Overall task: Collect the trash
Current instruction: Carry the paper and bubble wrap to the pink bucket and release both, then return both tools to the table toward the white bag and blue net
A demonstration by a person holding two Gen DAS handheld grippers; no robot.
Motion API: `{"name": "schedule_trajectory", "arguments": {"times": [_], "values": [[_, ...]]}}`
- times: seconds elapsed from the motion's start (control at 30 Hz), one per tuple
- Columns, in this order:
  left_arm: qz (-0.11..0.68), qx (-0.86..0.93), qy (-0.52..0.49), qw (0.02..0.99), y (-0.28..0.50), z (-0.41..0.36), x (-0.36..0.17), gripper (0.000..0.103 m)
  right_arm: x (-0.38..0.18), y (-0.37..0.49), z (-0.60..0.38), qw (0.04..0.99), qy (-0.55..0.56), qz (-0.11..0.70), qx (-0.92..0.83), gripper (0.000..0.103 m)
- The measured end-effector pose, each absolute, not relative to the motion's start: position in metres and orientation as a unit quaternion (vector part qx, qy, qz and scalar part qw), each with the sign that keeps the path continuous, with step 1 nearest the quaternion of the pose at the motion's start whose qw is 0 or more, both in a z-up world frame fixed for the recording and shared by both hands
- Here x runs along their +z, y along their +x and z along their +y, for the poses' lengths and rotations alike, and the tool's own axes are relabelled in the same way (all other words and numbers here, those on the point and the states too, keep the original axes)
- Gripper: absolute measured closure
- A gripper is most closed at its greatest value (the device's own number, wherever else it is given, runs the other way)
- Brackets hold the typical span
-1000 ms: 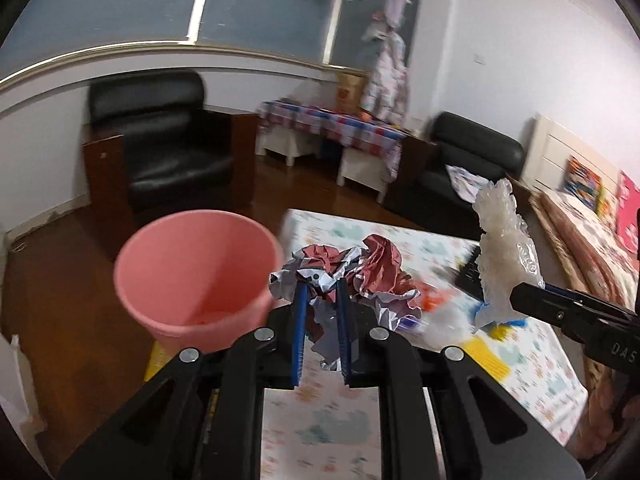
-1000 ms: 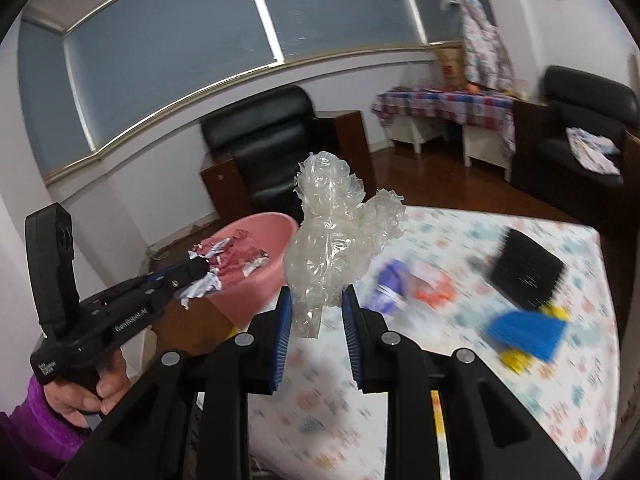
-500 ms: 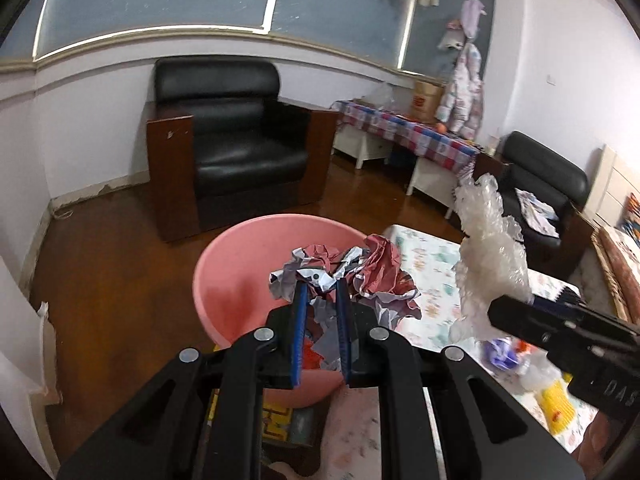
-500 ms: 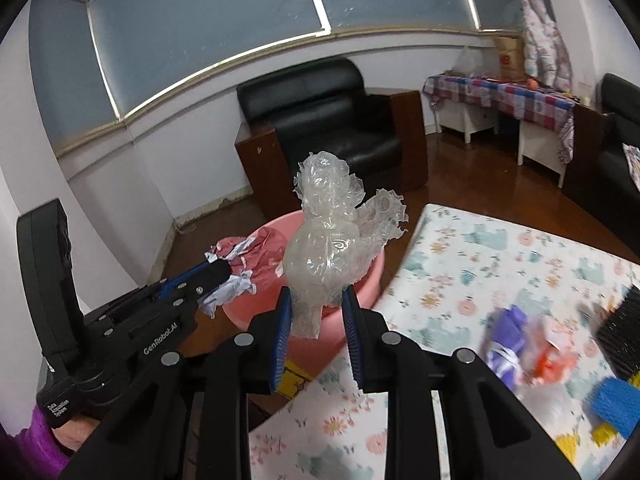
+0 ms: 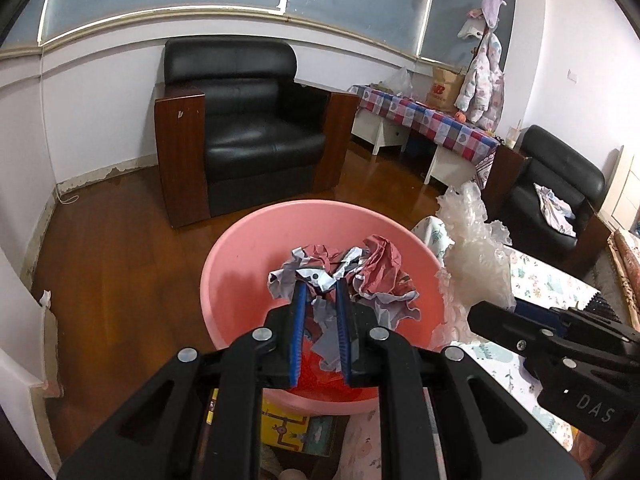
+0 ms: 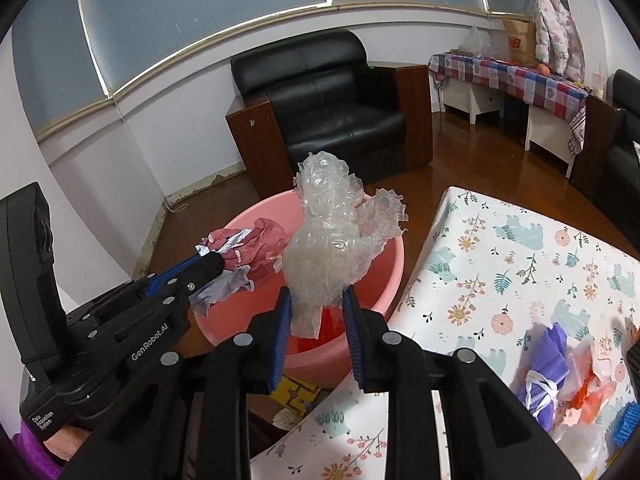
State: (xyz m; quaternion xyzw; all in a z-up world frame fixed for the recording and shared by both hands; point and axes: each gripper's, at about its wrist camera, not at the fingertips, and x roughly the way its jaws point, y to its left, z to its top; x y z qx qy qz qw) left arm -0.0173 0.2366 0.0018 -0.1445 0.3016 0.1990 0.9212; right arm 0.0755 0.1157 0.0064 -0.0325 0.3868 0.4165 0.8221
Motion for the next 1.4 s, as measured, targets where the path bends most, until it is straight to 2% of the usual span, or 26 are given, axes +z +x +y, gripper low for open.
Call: {"name": "schedule_trajectory", "arguments": {"times": [0.1,0.23,0.3,0.57,0.7,1.0,1.23,1.4], "values": [[0.309,0.205,-0.143,0.918,-0.013,0.237,0.0,0.084,0.006,0.074,0.117,0.821,-0.036,0.389,0.416,0.074],[0.314,0.199,-0.156,0.915,-0.012,0.24,-0.002,0.061,0.004,0.077,0.117,0.82,-0.032,0.39,0.418,0.067],[0.31,0.193,-0.163,0.916,-0.013,0.242,-0.001,0.056,0.004,0.079,0.116,0.82,-0.03,0.39,0.418,0.066],[0.298,0.171,-0.183,0.921,-0.02,0.239,0.005,0.055,0.011,0.075,0.102,0.825,-0.02,0.383,0.415,0.064],[0.29,0.159,-0.175,0.927,-0.027,0.227,0.012,0.055,0.018,0.064,0.086,0.832,-0.015,0.372,0.412,0.054],[0.292,0.113,-0.192,0.93,-0.036,0.194,0.019,0.055,0.02,0.028,0.03,0.845,-0.024,0.367,0.389,0.053],[0.3,0.06,-0.164,0.938,-0.037,0.142,0.023,0.055,0.021,0.004,-0.052,0.872,-0.046,0.352,0.336,0.053],[0.304,0.033,-0.145,0.941,-0.034,0.11,0.025,0.055,0.004,-0.002,-0.117,0.885,-0.031,0.37,0.281,0.053]]}}
